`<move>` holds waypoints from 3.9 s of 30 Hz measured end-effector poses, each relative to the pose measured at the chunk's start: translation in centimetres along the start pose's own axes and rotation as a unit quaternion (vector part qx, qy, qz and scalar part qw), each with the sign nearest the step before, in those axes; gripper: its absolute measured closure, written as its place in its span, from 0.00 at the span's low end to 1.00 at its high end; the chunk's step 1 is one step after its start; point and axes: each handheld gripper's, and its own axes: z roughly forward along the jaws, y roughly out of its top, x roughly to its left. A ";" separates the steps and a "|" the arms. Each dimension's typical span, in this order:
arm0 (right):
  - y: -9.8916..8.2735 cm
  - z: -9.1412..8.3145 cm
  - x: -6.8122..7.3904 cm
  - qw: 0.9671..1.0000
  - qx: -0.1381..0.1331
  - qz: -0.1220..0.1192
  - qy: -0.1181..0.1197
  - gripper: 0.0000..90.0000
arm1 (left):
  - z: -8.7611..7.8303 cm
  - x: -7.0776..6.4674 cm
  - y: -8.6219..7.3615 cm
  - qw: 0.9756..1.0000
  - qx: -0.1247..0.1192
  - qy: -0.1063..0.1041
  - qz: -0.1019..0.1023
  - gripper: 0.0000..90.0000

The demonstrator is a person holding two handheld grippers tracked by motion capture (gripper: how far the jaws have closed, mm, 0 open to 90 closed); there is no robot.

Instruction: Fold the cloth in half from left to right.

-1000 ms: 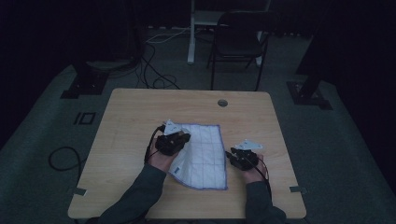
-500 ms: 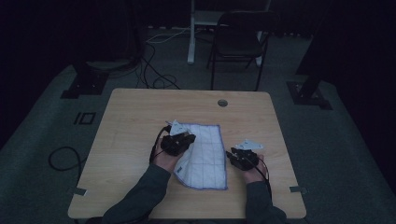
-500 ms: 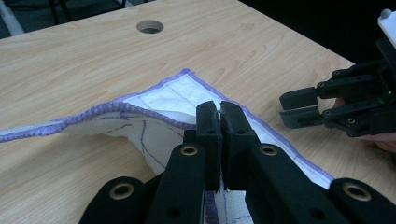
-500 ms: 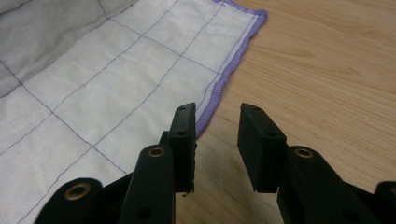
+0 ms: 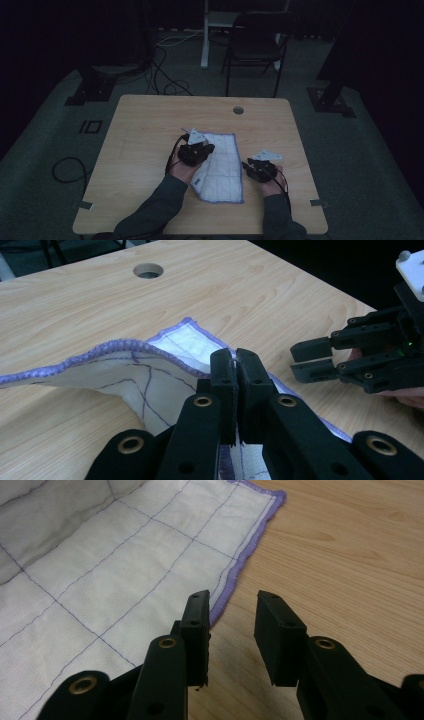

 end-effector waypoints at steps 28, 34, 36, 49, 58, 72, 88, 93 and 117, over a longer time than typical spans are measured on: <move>-0.1 -0.1 -0.1 1.000 -0.001 0.000 -0.001 0.75 | 3.1 -0.8 -0.2 1.000 0.008 -0.015 -0.009 0.98; -0.1 -0.1 -0.1 1.000 -0.001 0.002 -0.001 0.75 | 4.0 -0.7 -0.3 1.000 0.009 -0.016 -0.014 0.98; -0.1 -0.2 -0.1 1.000 -0.001 0.002 -0.002 0.75 | 4.2 -0.8 -0.4 1.000 0.009 -0.017 -0.017 0.98; -0.1 -0.2 -0.1 1.000 -0.001 0.002 -0.002 0.75 | 5.5 -0.5 -0.9 0.999 0.019 -0.016 -0.031 0.98; -0.1 -0.2 -0.1 1.000 -0.001 0.002 -0.002 0.75 | 6.4 -1.0 -0.9 0.999 0.031 -0.022 -0.027 0.98; -0.2 -0.2 -0.2 1.000 0.000 0.002 -0.002 0.75 | 7.5 -1.8 -1.1 0.998 0.047 -0.035 -0.022 0.96; -0.2 -0.2 -0.2 1.000 -0.001 0.004 -0.003 0.75 | 2.3 -1.5 -3.7 0.999 0.045 -0.029 0.000 0.86; -0.2 -0.2 -0.1 1.000 -0.001 0.003 -0.004 0.75 | 1.9 -1.2 -5.3 0.999 0.051 -0.017 0.002 0.85; 0.1 0.2 0.0 1.000 -0.009 0.003 -0.007 0.71 | 1.3 4.4 -6.5 0.998 0.030 0.060 -0.022 0.70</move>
